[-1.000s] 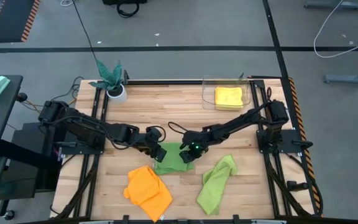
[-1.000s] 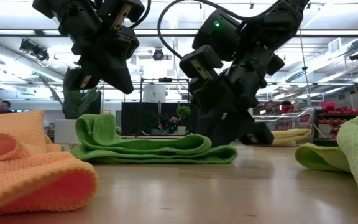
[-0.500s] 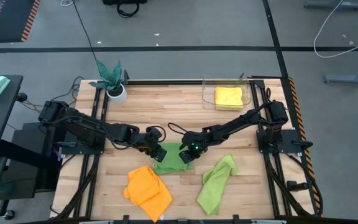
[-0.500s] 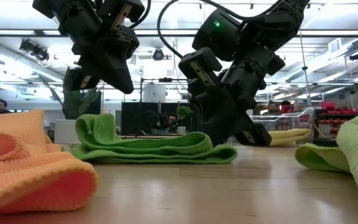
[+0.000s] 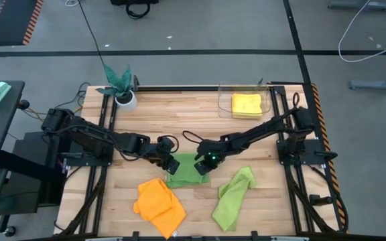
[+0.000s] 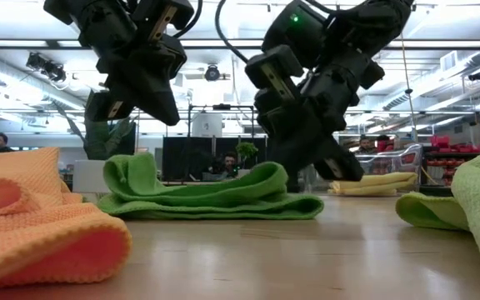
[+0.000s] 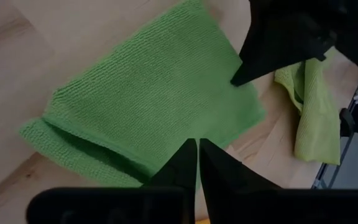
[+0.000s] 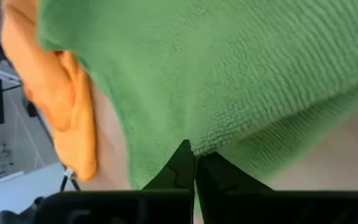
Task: Fold microfiber towels
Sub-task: Fold the green towel
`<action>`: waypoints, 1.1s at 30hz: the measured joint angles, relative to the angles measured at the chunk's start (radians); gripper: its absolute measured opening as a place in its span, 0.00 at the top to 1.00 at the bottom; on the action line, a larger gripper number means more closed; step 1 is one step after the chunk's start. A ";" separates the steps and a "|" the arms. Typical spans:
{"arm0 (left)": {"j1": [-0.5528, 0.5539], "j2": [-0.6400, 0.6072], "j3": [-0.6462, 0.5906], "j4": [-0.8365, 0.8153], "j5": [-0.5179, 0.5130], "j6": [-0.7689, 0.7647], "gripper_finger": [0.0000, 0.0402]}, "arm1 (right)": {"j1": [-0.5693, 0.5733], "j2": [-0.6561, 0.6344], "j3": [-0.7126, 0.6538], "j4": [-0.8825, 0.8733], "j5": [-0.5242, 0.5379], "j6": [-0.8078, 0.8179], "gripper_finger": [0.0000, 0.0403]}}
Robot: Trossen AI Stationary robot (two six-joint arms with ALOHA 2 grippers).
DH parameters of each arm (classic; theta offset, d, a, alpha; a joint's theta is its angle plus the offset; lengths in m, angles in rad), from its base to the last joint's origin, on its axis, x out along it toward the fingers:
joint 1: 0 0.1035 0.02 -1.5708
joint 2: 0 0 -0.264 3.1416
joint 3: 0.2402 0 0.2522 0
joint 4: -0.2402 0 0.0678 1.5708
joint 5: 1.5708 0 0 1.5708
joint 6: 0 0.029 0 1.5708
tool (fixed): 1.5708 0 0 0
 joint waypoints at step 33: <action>0.016 0.000 0.001 0.006 -0.030 -0.002 0.93 | 0.016 -0.140 0.000 -0.327 -0.016 -0.131 1.00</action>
